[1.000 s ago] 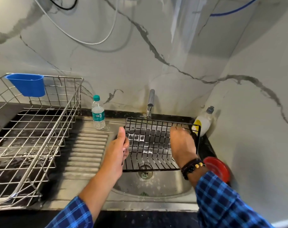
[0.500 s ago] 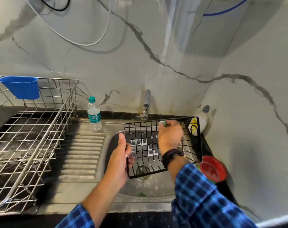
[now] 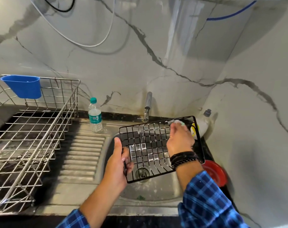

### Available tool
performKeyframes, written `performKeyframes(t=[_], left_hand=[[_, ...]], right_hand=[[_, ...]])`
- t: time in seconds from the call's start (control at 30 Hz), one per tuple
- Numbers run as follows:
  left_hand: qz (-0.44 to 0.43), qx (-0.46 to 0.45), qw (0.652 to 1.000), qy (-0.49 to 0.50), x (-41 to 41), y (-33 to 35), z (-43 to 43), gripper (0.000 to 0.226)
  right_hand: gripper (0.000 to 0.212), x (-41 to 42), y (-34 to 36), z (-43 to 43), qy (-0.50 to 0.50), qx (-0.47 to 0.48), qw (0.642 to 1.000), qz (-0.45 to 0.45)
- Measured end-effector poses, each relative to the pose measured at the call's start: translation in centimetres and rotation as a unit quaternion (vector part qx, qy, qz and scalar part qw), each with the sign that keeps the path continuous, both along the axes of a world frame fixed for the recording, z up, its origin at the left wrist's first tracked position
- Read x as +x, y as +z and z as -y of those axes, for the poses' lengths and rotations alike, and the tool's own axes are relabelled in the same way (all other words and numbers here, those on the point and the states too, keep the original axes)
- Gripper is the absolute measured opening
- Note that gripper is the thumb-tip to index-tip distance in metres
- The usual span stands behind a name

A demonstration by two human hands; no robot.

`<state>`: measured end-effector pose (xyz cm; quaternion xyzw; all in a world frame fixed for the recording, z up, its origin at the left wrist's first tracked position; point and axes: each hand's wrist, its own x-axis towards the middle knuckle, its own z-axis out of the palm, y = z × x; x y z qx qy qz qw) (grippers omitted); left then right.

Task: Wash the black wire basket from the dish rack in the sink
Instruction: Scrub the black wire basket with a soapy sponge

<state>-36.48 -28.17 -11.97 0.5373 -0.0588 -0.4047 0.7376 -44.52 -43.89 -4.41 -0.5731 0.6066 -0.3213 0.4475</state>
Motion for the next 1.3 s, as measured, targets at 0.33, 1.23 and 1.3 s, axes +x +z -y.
performKeyframes(t=[0.33,1.23,1.3], left_hand=[[-0.072,-0.078,0.993,-0.045,-1.2,1.4,2.3,0.068],[0.129,-0.037,0.991,0.031,1.6,3.8,-0.1,0.042],[0.17,-0.016,0.985,0.04,1.5,4.1,-0.1,0.053]], right_hand=[[0.013,5.3,-2.0,-6.1,0.006,0.061,0.956,0.286],[0.034,-2.7,-0.7,3.2,0.279,-0.45,0.639,-0.557],[0.027,-3.0,-1.0,3.4,0.307,-0.445,0.626,-0.562]])
